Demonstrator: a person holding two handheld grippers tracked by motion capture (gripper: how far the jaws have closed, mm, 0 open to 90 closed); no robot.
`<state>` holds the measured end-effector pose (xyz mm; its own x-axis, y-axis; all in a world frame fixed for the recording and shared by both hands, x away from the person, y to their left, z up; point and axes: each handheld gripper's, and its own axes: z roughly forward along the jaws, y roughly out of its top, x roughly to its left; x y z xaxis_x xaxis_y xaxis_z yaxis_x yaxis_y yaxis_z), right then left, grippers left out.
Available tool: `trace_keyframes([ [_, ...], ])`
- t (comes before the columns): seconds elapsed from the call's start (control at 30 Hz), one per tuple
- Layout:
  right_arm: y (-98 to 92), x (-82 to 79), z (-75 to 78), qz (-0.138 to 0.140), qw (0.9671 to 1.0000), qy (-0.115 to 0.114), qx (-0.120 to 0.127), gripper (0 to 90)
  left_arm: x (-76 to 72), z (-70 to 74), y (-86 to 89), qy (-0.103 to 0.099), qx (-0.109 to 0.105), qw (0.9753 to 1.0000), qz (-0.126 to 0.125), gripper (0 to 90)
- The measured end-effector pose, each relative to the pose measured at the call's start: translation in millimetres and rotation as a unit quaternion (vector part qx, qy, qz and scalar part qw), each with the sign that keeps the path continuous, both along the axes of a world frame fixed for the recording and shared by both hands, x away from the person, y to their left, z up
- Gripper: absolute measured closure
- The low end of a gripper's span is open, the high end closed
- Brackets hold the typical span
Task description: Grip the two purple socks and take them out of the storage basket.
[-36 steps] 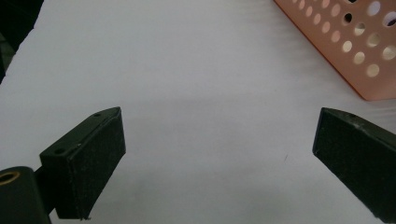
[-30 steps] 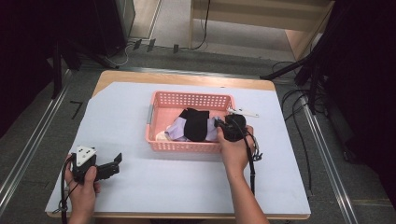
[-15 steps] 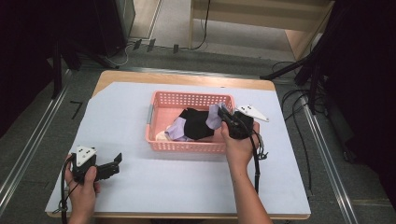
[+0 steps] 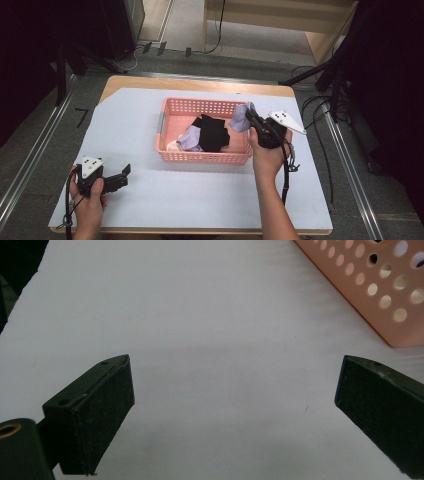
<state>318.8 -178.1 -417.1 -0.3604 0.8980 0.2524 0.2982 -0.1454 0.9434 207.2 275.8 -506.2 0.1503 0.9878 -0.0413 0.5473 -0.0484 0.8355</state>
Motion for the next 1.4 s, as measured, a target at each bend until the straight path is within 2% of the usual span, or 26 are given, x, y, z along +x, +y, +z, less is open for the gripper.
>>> trace_keyframes([
  [0.27, -24.3, -4.2, 5.9, -0.023, 0.9997, -0.004, 0.004, 87.0, -0.2, 0.0, -0.2, -0.001, 0.001, 1.0000, 0.000, 3.0],
  [0.43, -44.1, -5.9, -0.5, -0.044, 0.9990, 0.001, -0.003, 87.0, -0.2, 0.0, -0.2, -0.001, 0.001, 1.0000, 0.000, 3.0],
  [0.6, -65.4, -8.8, -14.9, -0.069, 0.9974, 0.015, -0.011, 86.9, -0.3, 0.0, -0.4, -0.001, 0.000, 1.0000, 0.001, 3.0],
  [0.87, -89.4, -14.0, -48.2, -0.099, 0.9928, 0.065, -0.021, 86.6, -0.5, 0.0, -0.7, -0.003, 0.004, 1.0000, 0.003, 3.1],
  [0.97, -95.6, -15.4, -58.5, -0.092, 0.9922, 0.084, -0.007, 78.9, -0.4, 0.0, -0.8, -0.002, 0.004, 1.0000, 0.003, 3.1],
  [1.0, -96.8, -16.2, -60.0, -0.087, 0.9928, 0.082, 0.000, 74.7, -0.4, 0.0, -0.8, -0.003, 0.005, 1.0000, 0.003, 3.1],
  [1.03, -97.8, -16.8, -60.4, -0.083, 0.9940, 0.071, 0.003, 70.8, -0.4, 0.0, -0.9, -0.003, 0.004, 1.0000, 0.003, 3.2],
  [1.1, -97.3, -19.2, -57.1, -0.083, 0.9947, 0.060, 0.006, 67.8, -0.4, 0.0, -0.8, -0.002, 0.004, 1.0000, 0.003, 3.2],
  [1.23, -90.1, -21.1, -45.4, -0.083, 0.9957, 0.043, 0.000, 63.9, -0.4, -0.1, -1.0, -0.002, 0.004, 1.0000, 0.004, 3.2],
  [1.4, -72.9, -20.3, -32.8, -0.063, 0.9977, 0.025, -0.003, 61.9, -0.5, 0.1, -0.6, -0.002, 0.003, 1.0000, 0.003, 3.3],
])
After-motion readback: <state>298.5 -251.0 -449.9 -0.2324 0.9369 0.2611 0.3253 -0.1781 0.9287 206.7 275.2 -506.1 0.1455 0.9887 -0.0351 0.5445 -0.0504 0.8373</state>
